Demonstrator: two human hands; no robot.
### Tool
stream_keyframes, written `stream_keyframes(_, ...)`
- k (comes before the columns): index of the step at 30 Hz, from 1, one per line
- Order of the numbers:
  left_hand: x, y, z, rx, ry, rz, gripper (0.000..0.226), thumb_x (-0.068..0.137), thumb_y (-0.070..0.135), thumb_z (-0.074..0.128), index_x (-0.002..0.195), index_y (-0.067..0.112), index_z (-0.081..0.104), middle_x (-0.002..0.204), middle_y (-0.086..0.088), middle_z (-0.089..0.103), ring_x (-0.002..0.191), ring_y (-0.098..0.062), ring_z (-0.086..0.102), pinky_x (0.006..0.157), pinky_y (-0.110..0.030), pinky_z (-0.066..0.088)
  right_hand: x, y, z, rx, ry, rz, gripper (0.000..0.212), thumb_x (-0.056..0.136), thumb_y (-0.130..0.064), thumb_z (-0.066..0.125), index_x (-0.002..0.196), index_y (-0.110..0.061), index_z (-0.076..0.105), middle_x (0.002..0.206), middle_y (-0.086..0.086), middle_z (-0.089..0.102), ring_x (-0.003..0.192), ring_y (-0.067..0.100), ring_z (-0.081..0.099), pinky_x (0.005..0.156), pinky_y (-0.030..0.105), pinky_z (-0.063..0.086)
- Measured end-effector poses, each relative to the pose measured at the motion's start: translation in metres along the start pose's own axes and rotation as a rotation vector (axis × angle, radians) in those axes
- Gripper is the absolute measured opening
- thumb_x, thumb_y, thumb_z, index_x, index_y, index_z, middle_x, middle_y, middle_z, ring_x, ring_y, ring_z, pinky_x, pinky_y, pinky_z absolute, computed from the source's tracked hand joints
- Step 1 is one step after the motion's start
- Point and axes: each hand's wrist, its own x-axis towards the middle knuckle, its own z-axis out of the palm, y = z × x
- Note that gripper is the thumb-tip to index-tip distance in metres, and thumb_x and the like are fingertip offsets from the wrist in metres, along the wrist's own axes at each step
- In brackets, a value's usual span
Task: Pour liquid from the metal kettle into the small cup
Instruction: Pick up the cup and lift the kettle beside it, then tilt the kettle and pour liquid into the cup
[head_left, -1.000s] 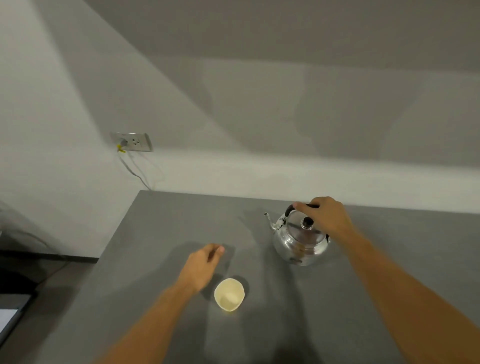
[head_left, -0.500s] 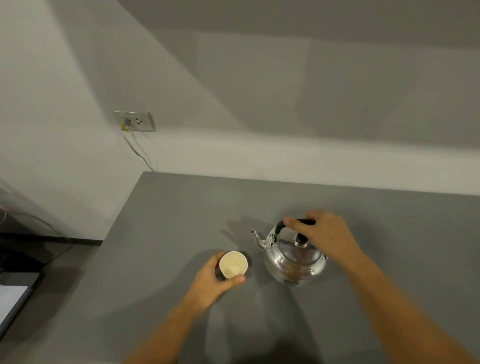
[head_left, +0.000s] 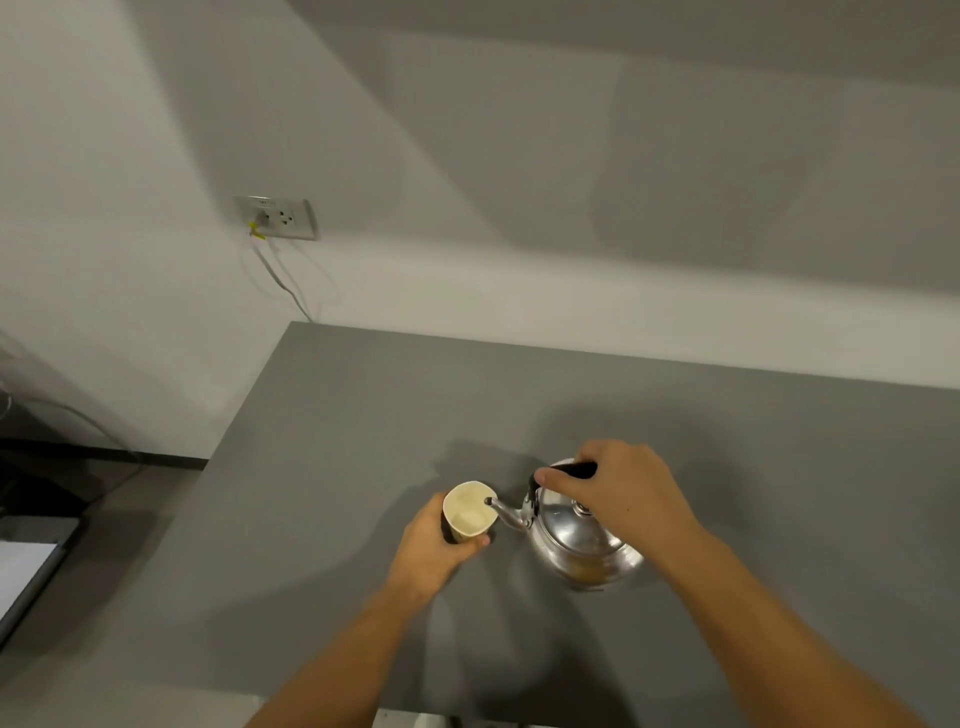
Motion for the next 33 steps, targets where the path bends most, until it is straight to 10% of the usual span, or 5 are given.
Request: stream_keyframes(33, -0.011, 0.012, 0.0, 0.017, 0.036, 0.0, 0.054, 0.07, 0.032, 0.091, 0.116, 0.028, 0.062, 0.106, 0.011, 0.074, 0.095, -0.008, 0.071, 0.07, -0.02, 0.057, -0.001, -0.069, 0.013, -0.522, 0.052, -0.235, 0.043, 0.084, -0.058, 0.057, 0.072, -0.018, 0.065, 0.065, 0.002, 0.056, 0.064, 0.023, 0.046, 0.065, 0.033, 0.03)
